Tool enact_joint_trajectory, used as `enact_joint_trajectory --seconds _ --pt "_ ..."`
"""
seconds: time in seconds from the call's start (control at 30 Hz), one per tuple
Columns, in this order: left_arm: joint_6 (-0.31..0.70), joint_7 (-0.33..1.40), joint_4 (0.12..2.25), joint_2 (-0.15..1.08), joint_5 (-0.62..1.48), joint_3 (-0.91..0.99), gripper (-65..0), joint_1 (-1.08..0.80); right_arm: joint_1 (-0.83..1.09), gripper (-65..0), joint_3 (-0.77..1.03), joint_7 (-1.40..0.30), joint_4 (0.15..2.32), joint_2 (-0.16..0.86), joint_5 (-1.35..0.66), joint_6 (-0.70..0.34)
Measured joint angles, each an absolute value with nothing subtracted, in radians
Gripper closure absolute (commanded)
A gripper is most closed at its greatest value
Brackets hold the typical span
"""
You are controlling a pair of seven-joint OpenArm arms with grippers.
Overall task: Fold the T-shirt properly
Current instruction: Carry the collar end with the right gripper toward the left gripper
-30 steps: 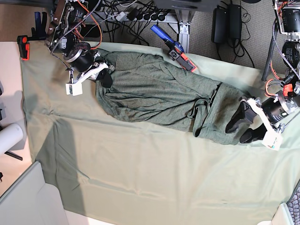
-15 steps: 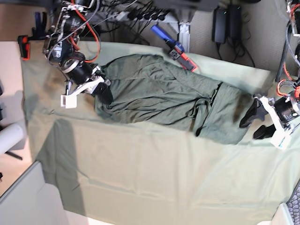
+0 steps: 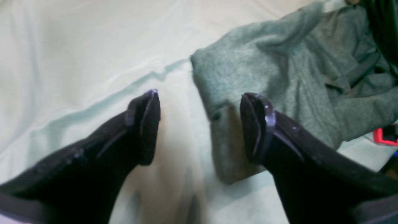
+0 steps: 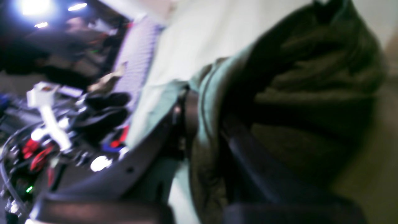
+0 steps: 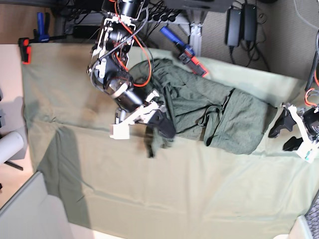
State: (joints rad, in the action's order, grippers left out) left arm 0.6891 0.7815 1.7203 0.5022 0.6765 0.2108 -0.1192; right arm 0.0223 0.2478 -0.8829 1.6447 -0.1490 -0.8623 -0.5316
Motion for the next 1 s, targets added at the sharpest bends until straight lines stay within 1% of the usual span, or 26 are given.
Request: enact_joint_trajectory --seconds 0.17,0.37,0.53,0.63,0.7,0.77,0.8,0.83,0.87,1.0 --pt "0.689 0.781 1.720 0.510 0.730 0.211 -42.9 -0.120 0.005 0.0 0.037 -0.854 1.649 -0.146 -0.805 -0.531" --pt "0.689 0.781 1.721 0.510 0.734 0.210 -42.9 -0.121 -0.043 0.0 -0.188 -0.804 1.649 -0.145 -0.727 -0.531" --pt "0.689 0.781 1.721 0.510 0.734 0.210 -42.9 -0.121 -0.105 0.0 -0.287 -0.774 1.649 -0.144 -0.598 -0.532" --pt "0.689 0.781 1.721 0.510 0.734 0.210 -42.9 -0.121 -0.128 0.0 -0.311 -0.764 1.649 -0.144 -0.509 -0.532" --pt "0.689 0.781 1.721 0.510 0.734 0.210 -42.9 -0.121 -0.127 -0.3 -0.312 -0.763 1.647 -0.144 -0.493 -0.532" --pt "0.689 0.780 1.721 0.510 0.734 0.210 -42.9 -0.121 -0.126 -22.4 -0.312 -0.764 1.641 -0.144 -0.493 -0.532" --pt "0.689 0.777 1.721 0.510 0.735 0.210 -42.9 -0.121 -0.126 -32.0 -0.312 -0.761 1.635 -0.144 -0.493 -0.532" --pt "0.689 0.772 1.721 0.510 0.734 0.211 -42.9 -0.121 -0.127 -39.0 -0.312 -0.762 1.631 -0.144 -0.492 -0.532" --pt "0.689 0.770 1.721 0.510 0.735 0.211 -42.9 -0.121 -0.127 -42.3 -0.312 -0.764 1.629 -0.144 -0.492 -0.532" --pt "0.689 0.771 1.721 0.510 0.734 0.210 -42.9 -0.121 -0.129 -42.6 -0.311 -0.762 1.629 -0.144 -0.492 -0.532"
